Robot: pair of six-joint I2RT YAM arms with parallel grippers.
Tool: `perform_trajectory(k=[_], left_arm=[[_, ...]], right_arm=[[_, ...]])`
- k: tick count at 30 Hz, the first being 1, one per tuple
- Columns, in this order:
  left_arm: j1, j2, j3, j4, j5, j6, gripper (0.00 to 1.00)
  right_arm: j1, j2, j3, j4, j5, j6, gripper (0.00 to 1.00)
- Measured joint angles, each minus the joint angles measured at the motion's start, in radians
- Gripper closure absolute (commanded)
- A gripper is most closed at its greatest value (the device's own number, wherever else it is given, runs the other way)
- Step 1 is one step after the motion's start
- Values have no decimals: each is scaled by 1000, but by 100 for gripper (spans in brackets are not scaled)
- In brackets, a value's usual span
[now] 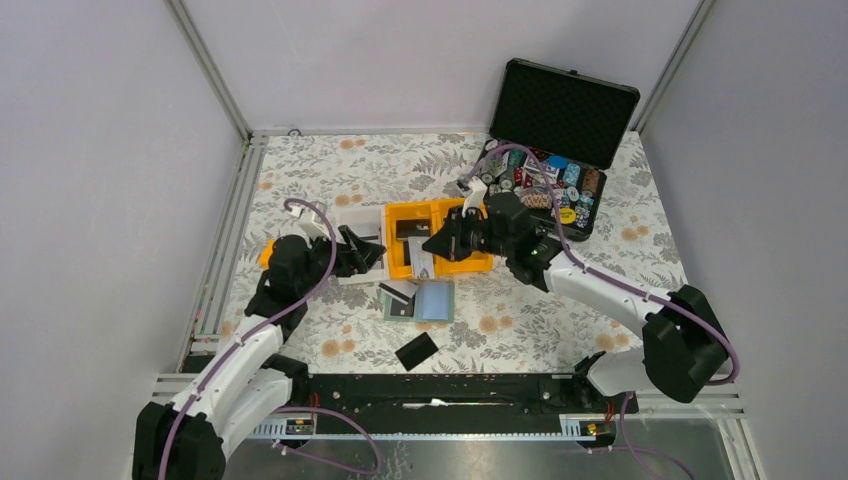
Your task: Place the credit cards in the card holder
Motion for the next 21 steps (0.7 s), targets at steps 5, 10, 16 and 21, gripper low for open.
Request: perform_trajectory(k=[5, 10, 16, 21], left_arm=[[-41, -90, -48, -49, -14, -37, 22], [-59, -135, -117, -93, -25, -74, 22], [-162, -159, -155, -188, -119, -96, 25], [-221, -165, -158, -166, -194, -204, 27]], right_arm=[[68, -20, -84, -6, 61, 87, 100], [110, -30, -161, -24, 174, 155, 100], [130, -82, -266, -20, 264, 225, 100], [130, -128, -312, -19, 333, 243, 100]])
